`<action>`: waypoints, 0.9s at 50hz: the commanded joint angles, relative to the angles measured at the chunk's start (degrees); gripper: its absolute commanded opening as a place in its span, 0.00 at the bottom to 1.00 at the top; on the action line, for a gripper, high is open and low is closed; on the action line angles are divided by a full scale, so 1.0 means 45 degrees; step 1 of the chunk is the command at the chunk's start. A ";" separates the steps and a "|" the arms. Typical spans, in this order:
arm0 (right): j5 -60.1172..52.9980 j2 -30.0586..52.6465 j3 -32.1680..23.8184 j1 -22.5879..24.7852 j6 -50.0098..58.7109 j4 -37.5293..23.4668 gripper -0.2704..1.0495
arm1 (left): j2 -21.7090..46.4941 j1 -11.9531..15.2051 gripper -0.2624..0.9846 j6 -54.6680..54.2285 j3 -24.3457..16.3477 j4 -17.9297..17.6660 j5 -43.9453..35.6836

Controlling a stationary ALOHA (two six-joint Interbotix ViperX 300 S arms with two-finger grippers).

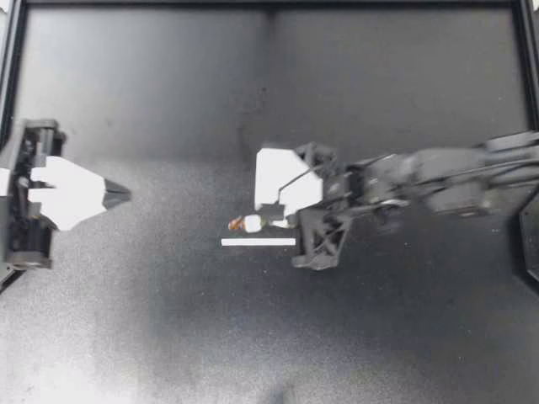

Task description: Pick up the candy and unwrap it.

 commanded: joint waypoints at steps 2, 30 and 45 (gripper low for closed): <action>-0.0137 -0.1660 0.0234 -0.0078 0.0039 0.0039 0.06 | 0.0762 0.0020 0.37 0.0000 -0.0371 -0.0020 -0.0820; -0.0469 -0.3496 0.0156 -0.0078 0.0000 -0.0039 0.06 | 0.5703 0.0020 0.64 -0.0117 -0.2441 -0.0488 -0.3613; -0.0430 -0.3477 0.0020 -0.0078 0.0000 -0.0039 0.06 | 0.6387 0.0020 0.64 -0.0137 -0.2949 -0.0527 -0.3750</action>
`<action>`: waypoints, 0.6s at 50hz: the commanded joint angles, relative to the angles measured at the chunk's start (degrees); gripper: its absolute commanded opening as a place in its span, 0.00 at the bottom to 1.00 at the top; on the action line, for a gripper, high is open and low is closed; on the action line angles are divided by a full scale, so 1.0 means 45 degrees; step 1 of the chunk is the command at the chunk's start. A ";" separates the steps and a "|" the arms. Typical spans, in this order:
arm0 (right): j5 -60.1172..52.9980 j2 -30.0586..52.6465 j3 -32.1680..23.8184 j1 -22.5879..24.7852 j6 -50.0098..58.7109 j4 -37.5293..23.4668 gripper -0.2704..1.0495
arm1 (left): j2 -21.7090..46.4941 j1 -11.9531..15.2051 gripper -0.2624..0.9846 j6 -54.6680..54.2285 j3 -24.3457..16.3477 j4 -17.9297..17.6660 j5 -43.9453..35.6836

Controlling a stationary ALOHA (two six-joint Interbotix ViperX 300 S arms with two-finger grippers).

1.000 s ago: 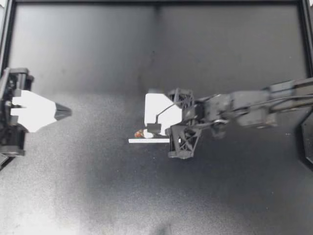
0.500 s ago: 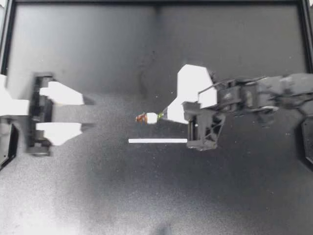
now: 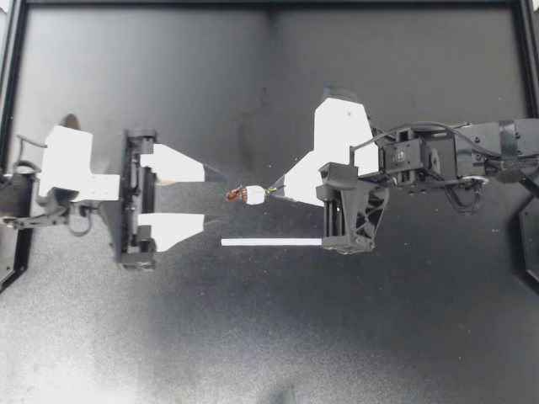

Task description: Pick up the candy and unwrap it.

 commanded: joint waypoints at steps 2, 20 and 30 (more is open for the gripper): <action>-0.0039 -0.0313 -0.0332 -0.0059 0.0020 -0.0020 0.06 | -0.0078 0.0020 0.63 0.0000 -0.0352 0.0020 -0.0156; -0.0039 -0.0195 -0.0391 -0.0078 0.0020 -0.0020 0.06 | 0.0352 0.0020 0.63 0.0000 -0.0703 -0.0020 -0.0176; 0.0000 -0.0195 -0.0332 -0.0059 0.0039 -0.0020 0.06 | 0.0352 0.0020 0.45 0.0098 -0.0762 -0.0020 -0.0176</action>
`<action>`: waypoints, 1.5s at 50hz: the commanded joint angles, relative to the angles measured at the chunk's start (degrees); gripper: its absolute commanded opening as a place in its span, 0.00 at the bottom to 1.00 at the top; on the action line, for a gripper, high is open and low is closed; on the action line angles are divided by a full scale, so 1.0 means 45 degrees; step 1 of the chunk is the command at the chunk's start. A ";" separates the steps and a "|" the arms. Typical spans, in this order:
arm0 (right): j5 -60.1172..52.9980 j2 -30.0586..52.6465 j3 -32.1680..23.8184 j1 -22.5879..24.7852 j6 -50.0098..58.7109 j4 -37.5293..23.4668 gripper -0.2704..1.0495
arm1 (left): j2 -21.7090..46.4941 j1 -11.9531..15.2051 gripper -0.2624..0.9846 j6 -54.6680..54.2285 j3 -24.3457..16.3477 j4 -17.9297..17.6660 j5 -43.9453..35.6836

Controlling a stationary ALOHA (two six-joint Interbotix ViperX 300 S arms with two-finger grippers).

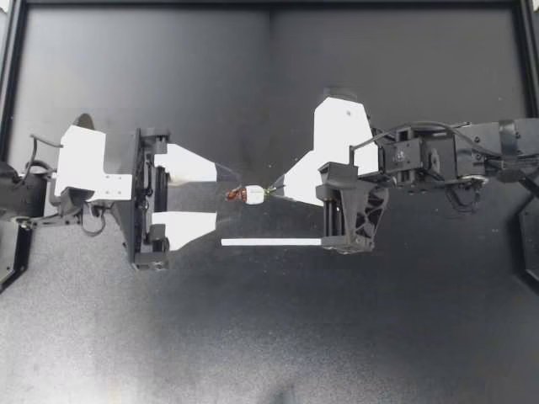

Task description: Pick up the candy and unwrap it.

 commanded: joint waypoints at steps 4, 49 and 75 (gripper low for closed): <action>-0.0039 -0.0195 -0.0293 -0.0059 0.0020 -0.0020 0.06 | -0.0117 0.0020 0.31 0.0117 -0.0215 0.0020 -0.0117; -0.1934 -0.0781 0.0625 -0.0039 0.0098 0.0059 0.06 | -0.0859 0.0020 0.06 -0.0020 0.0312 -0.0605 -0.0273; -0.2559 -0.1055 0.0937 -0.0039 0.0137 0.0098 0.06 | -0.1094 0.0020 0.06 -0.0156 0.0410 -0.0977 -0.0703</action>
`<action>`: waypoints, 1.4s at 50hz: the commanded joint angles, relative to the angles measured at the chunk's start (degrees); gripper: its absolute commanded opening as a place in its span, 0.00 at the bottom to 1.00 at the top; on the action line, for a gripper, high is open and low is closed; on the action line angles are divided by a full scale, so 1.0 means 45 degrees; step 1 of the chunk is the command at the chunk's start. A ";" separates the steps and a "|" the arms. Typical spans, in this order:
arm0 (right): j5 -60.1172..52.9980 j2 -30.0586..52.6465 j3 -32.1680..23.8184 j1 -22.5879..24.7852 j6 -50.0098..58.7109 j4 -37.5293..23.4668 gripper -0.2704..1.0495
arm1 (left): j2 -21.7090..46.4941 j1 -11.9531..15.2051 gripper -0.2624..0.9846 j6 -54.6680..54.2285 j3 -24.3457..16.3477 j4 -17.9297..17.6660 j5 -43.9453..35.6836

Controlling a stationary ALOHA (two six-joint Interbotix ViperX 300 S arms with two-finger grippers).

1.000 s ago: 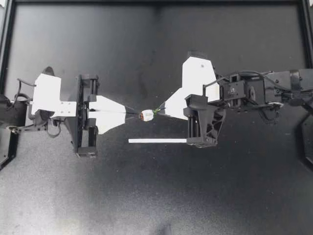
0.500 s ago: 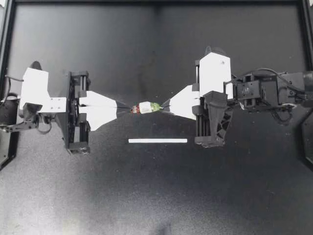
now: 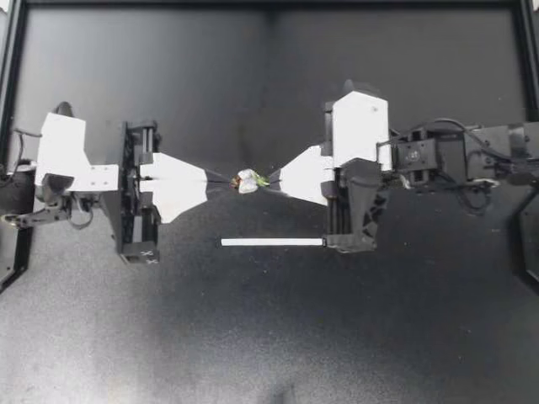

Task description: Pick up the candy and unwrap it.

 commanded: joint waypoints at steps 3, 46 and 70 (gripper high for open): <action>-0.0215 -0.0664 0.0215 -0.0039 0.0215 0.0098 0.06 | -0.0469 0.0000 0.06 -0.0020 0.0059 -0.0254 -0.0156; -0.0664 -0.0156 0.0137 -0.0039 0.0332 0.0078 0.27 | -0.0254 0.0000 0.06 -0.0117 -0.0098 -0.0371 -0.0078; -0.4395 -0.0664 0.1016 -0.0039 0.0312 0.0098 0.61 | -0.0313 0.0000 0.06 0.0664 0.0000 -0.0293 -0.0156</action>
